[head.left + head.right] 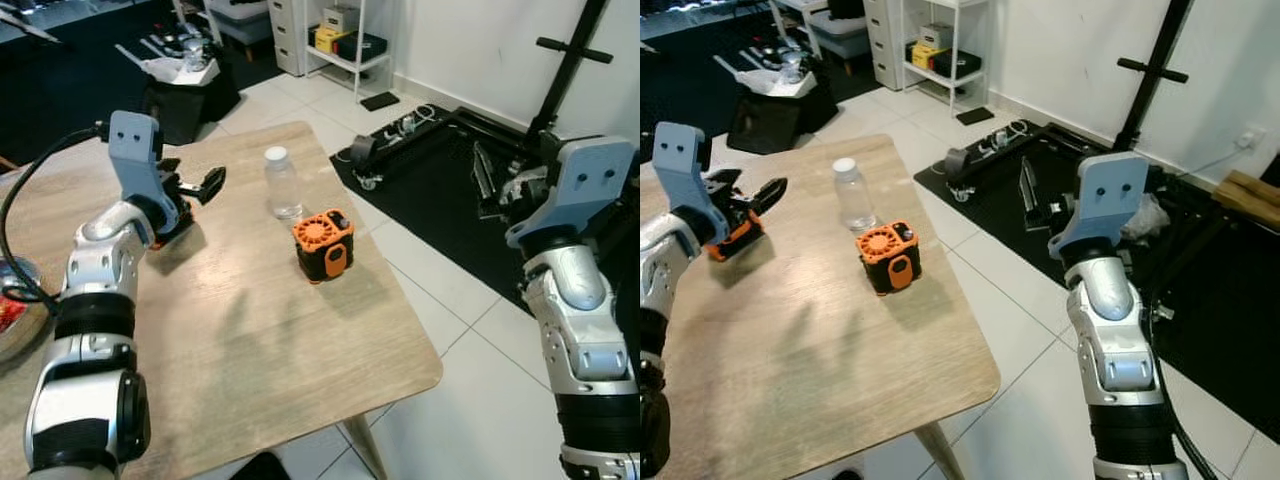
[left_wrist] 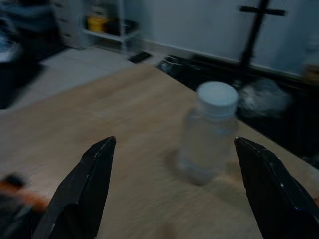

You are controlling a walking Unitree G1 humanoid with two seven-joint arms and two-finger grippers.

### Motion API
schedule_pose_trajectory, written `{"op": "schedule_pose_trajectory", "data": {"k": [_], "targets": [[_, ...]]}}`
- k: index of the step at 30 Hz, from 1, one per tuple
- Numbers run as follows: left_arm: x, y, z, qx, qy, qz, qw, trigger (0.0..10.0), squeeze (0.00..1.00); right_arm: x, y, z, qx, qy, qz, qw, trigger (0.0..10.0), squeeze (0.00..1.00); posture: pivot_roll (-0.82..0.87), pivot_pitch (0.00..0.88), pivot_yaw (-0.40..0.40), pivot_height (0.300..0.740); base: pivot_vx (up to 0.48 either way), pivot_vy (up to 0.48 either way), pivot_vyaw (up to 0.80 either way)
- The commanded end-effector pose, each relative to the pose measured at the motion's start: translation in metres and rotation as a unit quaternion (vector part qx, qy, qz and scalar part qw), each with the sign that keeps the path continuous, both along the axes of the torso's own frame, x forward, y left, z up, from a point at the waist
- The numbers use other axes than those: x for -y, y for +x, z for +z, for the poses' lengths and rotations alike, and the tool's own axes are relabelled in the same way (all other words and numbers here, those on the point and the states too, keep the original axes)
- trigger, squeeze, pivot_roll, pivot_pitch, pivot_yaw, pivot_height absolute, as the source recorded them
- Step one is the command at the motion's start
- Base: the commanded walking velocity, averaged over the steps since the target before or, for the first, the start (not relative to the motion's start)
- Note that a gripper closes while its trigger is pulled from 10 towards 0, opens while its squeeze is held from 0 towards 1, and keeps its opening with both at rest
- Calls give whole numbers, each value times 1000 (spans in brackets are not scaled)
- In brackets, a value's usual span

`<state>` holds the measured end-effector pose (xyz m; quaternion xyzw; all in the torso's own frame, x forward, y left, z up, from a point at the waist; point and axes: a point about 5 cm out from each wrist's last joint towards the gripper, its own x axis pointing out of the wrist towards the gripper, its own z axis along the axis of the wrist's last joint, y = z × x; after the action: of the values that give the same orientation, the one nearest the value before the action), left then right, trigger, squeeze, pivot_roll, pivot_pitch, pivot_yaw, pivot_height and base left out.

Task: Restocking fridge

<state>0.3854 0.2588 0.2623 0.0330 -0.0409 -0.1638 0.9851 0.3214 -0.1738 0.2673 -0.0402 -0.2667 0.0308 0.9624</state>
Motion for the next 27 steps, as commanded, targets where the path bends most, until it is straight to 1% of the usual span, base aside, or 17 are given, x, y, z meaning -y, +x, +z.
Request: {"op": "schedule_pose_trajectory", "data": {"k": [1,2,3,5,7,11,12,14,18,19,22,25,27], "targets": [[3,3,-3,-9,12,-20,1000,10000,188,-1,-5,5,4,3,8,1000,10000,0,-139,236,8,740,0,0,0],[6,6,-1,-10,11,-21,1000,10000,0,-4,-7,7,5,4,13,1000,10000,0,-150,244,8,740,0,0,0],[6,6,-1,-10,11,-21,1000,10000,0,-4,-7,7,5,4,13,1000,10000,0,-150,244,8,740,0,0,0],[11,13,3,-8,21,-6,1000,10000,0,-10,-11,10,6,5,24,1000,10000,0,-165,255,10,740,0,0,0],[11,13,3,-8,21,-6,1000,10000,0,-10,-11,10,6,5,24,1000,10000,0,-165,255,10,740,0,0,0],[16,19,17,8,40,0,999,10000,0,-12,-19,13,6,7,28,1000,10000,0,-194,276,17,740,0,0,0],[19,19,21,14,40,-11,999,10000,0,-11,-20,12,2,7,26,1000,10000,0,-196,280,19,740,0,0,0],[20,19,25,17,40,-19,999,10000,0,-11,-21,11,0,7,25,1000,10000,0,-198,281,20,740,0,0,0],[28,19,42,44,41,-62,996,10000,0,-10,-23,9,-10,7,23,1000,10000,0,-197,288,18,740,0,0,0],[28,19,42,44,41,-62,996,10000,0,-10,-23,9,-10,7,23,1000,10000,0,-197,288,18,740,0,0,0],[35,19,48,55,43,-97,993,10000,0,-11,-22,8,-15,6,25,1000,10000,0,-197,289,14,740,0,0,0],[38,20,48,58,48,-98,992,10000,0,-13,-22,8,-18,4,27,999,10000,0,-198,290,12,740,0,0,0],[38,21,46,59,61,-78,993,10000,0,-14,-22,9,-19,3,28,999,10000,0,-198,290,12,740,0,0,0]]}}
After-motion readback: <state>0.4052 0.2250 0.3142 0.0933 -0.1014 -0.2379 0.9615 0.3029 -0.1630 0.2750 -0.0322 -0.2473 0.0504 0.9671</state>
